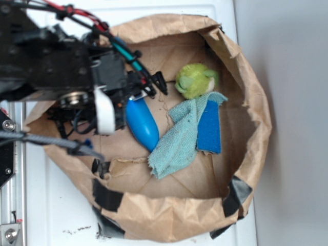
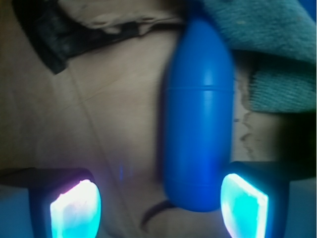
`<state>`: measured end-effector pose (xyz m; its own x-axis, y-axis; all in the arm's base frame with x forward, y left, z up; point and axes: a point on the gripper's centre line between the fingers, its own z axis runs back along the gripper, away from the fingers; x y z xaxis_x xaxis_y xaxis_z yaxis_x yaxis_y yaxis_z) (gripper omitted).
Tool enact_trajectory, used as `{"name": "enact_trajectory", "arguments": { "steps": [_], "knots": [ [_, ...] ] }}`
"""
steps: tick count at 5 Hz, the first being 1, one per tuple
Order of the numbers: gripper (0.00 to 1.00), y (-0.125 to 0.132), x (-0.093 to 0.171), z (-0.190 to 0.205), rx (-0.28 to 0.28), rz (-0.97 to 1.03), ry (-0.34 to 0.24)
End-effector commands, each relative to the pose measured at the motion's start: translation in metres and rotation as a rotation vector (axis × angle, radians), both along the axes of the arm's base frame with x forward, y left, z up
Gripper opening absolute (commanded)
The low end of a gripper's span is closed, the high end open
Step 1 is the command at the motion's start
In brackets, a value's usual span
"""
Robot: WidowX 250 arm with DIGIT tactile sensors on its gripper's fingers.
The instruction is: Grab the blue bottle.
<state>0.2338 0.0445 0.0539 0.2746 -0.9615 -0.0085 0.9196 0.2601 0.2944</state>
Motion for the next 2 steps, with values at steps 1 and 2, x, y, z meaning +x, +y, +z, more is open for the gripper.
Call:
{"name": "enact_trajectory", "arguments": {
  "steps": [1, 2],
  "knots": [
    [1.00, -0.0109, 0.0089, -0.0067, 0.008, 0.021, -0.029],
    [1.00, -0.0129, 0.0134, -0.0092, 0.020, 0.038, -0.013]
  ]
}}
